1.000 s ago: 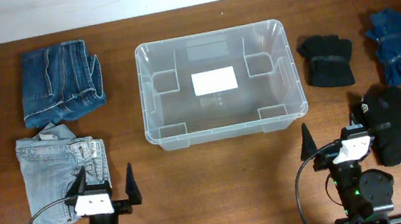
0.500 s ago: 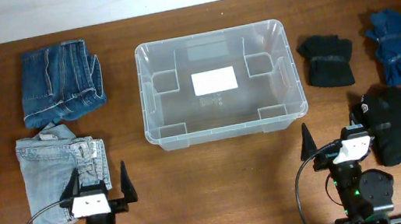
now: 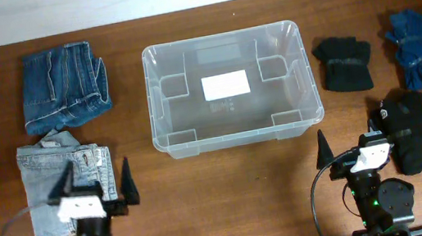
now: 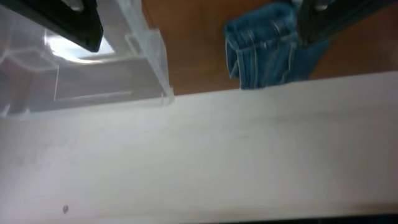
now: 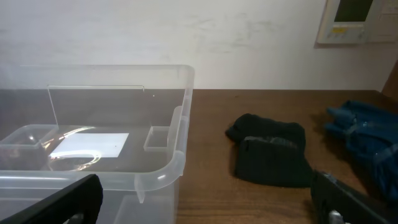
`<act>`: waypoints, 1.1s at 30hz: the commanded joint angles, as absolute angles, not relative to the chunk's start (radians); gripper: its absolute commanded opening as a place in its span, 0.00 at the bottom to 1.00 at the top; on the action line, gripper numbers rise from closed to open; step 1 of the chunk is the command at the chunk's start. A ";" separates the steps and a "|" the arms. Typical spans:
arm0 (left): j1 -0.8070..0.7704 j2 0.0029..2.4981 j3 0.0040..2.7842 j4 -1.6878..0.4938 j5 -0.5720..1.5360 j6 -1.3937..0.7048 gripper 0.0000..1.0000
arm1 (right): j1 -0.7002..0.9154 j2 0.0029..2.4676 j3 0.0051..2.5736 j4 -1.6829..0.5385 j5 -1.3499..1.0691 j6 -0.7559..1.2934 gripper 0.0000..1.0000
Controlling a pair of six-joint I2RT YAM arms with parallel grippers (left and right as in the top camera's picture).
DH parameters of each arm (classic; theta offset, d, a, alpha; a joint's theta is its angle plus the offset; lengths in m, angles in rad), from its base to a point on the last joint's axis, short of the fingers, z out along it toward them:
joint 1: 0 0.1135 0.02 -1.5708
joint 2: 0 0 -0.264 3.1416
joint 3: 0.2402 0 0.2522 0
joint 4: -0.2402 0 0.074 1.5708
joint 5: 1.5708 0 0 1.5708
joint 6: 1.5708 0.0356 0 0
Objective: Pack container
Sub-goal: 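Move the left gripper up to the folded dark-blue jeans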
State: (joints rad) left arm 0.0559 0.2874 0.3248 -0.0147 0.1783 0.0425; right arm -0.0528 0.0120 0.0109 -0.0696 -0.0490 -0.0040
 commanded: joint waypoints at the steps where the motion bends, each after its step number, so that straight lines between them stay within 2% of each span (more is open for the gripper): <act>1: 0.062 0.456 0.482 -0.017 0.189 0.055 0.99 | -0.059 0.005 0.006 -0.074 -0.047 -0.007 0.98; 7: 0.062 0.798 0.791 -0.169 0.265 0.055 0.99 | -0.059 0.005 0.006 -0.074 -0.047 -0.008 0.98; 17: 0.062 1.330 1.364 -0.730 0.474 0.055 0.99 | -0.059 0.005 0.006 -0.074 -0.047 -0.008 0.98; 22: 0.062 1.417 1.408 -0.760 0.495 0.054 0.99 | -0.059 0.005 0.006 -0.074 -0.047 -0.007 0.98; 33: 0.062 1.421 1.409 -0.690 0.489 0.054 0.99 | -0.059 0.005 0.006 -0.074 -0.047 -0.008 0.98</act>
